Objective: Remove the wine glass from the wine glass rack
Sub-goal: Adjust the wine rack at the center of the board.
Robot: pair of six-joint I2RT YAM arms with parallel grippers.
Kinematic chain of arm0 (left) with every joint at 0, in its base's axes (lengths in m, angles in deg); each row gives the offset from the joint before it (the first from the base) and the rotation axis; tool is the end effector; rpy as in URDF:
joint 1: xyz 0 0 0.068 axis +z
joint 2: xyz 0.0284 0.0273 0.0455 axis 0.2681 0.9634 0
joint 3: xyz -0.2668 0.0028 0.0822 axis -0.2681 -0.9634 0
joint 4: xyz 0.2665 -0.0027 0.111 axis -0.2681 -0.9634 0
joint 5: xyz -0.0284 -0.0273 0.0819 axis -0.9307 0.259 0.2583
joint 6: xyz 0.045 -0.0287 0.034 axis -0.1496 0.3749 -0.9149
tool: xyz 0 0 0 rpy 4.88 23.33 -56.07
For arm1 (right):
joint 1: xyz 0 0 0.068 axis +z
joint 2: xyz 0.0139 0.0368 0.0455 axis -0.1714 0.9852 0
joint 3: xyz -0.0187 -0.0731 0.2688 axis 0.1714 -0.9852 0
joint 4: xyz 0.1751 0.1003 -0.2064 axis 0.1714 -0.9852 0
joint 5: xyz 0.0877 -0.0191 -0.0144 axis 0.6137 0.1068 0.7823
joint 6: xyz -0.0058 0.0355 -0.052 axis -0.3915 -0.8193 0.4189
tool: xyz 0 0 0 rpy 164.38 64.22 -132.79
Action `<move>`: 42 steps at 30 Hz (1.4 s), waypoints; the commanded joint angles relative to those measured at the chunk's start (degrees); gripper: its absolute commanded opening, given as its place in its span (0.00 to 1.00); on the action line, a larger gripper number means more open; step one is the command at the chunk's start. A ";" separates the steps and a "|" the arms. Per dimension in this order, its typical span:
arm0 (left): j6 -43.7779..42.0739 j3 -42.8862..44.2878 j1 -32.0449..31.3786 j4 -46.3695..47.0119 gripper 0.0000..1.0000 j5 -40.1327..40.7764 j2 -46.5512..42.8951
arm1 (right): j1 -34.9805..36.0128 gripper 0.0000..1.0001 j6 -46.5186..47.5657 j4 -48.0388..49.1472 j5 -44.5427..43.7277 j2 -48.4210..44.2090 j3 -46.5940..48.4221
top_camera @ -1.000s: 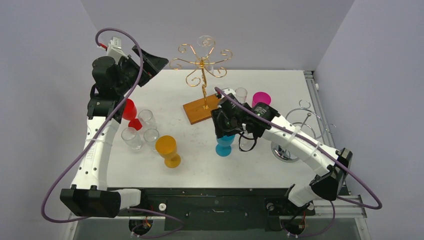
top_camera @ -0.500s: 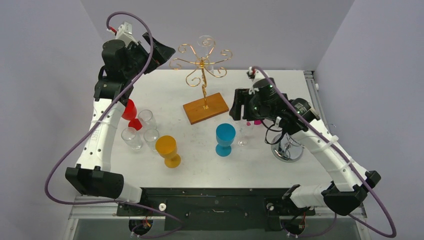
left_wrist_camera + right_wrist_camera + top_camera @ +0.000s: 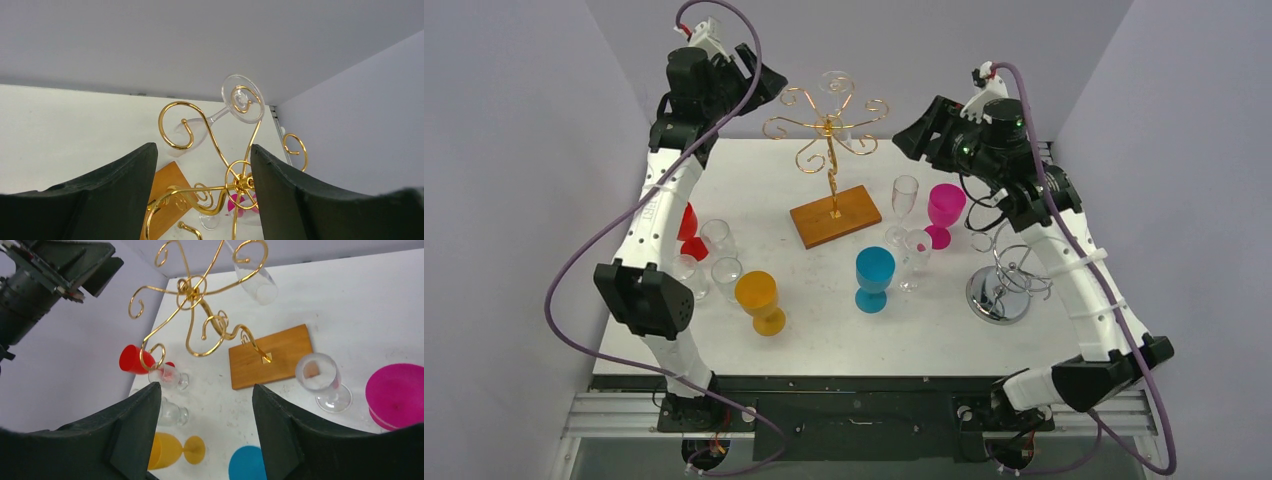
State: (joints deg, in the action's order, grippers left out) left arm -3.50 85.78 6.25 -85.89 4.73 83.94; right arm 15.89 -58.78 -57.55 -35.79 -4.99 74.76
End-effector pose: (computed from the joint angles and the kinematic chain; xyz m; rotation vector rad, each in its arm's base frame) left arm 0.4402 -0.0840 0.4787 -0.2223 1.7749 -0.7812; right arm 0.2832 0.1478 0.4944 0.0164 1.9564 0.9219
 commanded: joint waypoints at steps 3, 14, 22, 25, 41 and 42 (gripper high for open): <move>-3.17 11.43 -0.19 1.29 0.63 -3.84 6.97 | -3.75 0.63 -4.28 11.20 3.66 6.93 7.15; -5.12 28.54 0.77 -8.07 0.55 -10.52 19.36 | -6.35 0.62 -5.69 13.62 1.50 18.63 15.49; -2.66 10.14 3.01 -5.09 0.60 -0.59 4.78 | -7.56 0.61 -5.00 11.43 3.96 25.66 22.87; -1.50 5.47 3.80 -7.71 0.61 3.62 0.53 | -7.56 0.61 -5.11 10.90 4.08 27.28 23.92; 5.21 -21.21 2.99 -5.03 0.49 -1.31 -18.26 | -5.98 0.45 -6.50 13.97 4.65 30.16 21.85; 5.91 -21.72 2.80 -4.33 0.48 -1.57 -18.24 | -6.01 0.44 -6.62 14.07 4.53 30.02 21.31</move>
State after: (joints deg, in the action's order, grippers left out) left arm -0.75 67.34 9.62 -94.10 5.19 66.98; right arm 9.42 -64.99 -47.33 -31.33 26.12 96.40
